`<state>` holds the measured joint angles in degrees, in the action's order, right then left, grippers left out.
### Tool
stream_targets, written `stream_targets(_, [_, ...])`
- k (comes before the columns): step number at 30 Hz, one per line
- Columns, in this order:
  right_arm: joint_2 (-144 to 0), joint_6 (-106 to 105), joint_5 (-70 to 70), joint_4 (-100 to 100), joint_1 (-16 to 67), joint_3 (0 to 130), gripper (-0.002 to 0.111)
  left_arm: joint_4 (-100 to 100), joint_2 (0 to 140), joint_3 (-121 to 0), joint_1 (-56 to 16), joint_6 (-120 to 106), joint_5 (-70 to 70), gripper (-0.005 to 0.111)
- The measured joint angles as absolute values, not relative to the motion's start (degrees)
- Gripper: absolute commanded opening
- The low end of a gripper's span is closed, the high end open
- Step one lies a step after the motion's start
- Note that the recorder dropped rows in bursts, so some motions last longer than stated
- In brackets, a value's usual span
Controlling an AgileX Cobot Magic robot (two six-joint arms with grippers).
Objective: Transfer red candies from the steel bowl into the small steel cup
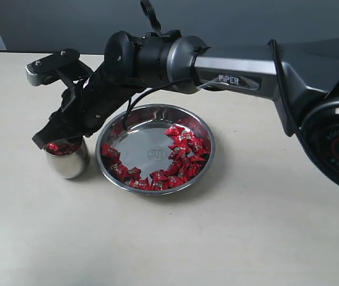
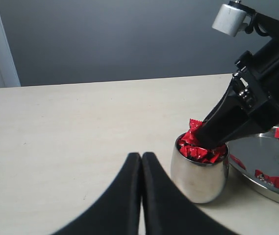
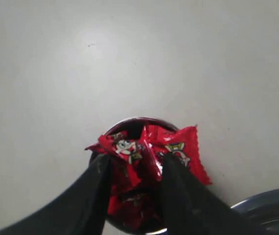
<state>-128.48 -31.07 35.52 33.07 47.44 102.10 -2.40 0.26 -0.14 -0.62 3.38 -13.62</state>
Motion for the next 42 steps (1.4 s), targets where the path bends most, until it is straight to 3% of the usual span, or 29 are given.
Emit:
stream_targets(29, [-123.14, -28.55, 44.38, 17.88, 47.44, 102.1, 0.034, -2.4, 0.26, -0.14, -0.62, 3.38, -13.62, 0.0])
stream_targets(32, [-123.14, -27.03, 44.38, 15.75, 47.44, 102.1, 0.027, -2.4, 0.26, -0.14, -0.62, 3.38, -13.62, 0.0])
stream_targets(36, [-122.71, -18.41, 45.26, 7.11, 47.44, 102.1, 0.0, -2.4, 0.26, -0.14, -0.62, 3.38, -13.62, 0.0])
stream_targets(42, [-118.51, -5.2, 47.59, -7.03, 47.44, 102.01, -0.001, -2.4, 0.26, -0.14, -0.62, 3.38, -13.62, 0.0])
